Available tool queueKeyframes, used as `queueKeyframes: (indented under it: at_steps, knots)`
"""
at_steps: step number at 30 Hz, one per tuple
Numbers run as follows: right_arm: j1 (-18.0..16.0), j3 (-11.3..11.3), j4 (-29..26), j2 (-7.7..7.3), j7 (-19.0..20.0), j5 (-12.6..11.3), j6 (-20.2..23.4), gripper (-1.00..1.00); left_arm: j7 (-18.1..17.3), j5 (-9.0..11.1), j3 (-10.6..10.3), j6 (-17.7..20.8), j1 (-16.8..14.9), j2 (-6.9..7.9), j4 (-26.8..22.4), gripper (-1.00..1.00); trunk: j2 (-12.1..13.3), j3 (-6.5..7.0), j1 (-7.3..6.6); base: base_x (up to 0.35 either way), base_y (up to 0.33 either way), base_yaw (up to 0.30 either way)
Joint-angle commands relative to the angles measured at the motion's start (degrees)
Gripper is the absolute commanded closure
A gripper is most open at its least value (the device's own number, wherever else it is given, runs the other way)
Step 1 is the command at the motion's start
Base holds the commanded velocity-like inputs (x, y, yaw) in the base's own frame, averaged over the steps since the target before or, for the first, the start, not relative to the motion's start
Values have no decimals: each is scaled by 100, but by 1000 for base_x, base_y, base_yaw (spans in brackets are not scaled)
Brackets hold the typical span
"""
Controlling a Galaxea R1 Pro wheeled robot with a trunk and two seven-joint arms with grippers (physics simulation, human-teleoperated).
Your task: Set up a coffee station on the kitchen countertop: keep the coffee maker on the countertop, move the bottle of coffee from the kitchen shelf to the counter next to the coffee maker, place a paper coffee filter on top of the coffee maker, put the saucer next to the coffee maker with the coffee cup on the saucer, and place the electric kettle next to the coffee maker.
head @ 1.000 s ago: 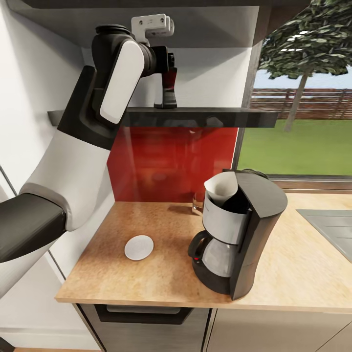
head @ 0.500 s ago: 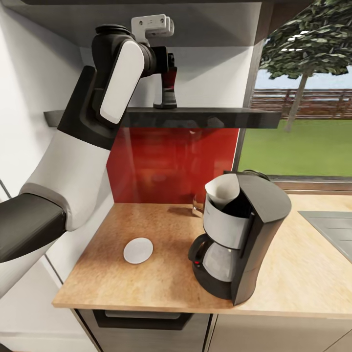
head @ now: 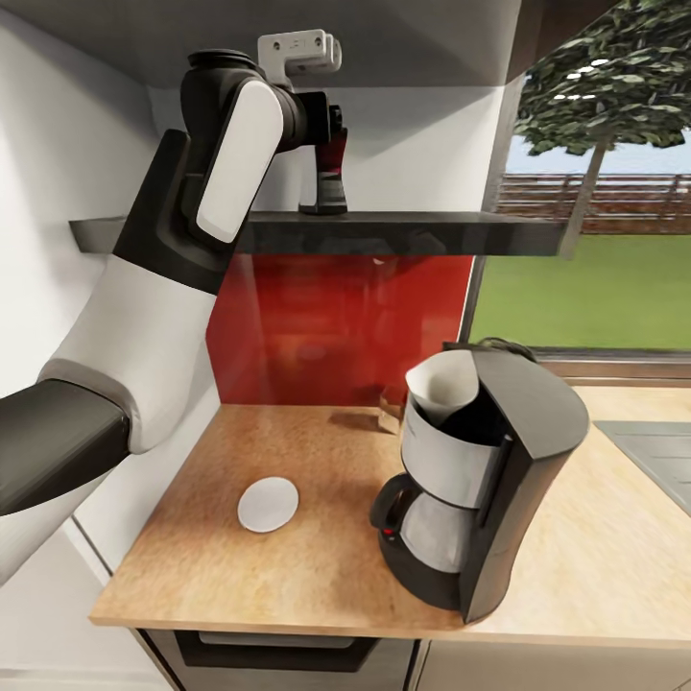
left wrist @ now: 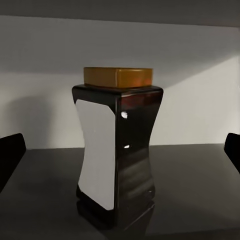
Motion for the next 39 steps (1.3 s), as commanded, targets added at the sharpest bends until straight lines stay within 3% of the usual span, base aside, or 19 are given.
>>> queueKeyframes:
  at_steps: [1, 39]
  knots:
    - [-3, -49, 6, -5, 34, 17, -18, -100, 56, 58, -6, 6, -7, 0, 0, -100, -11, -12, 5, 170, 0, 0]
    - [-3, -49, 5, 0, 34, 20, -18, -100, 56, 58, -6, 7, 32, 0, 6, -100, -11, -12, 5, 57, 0, 0]
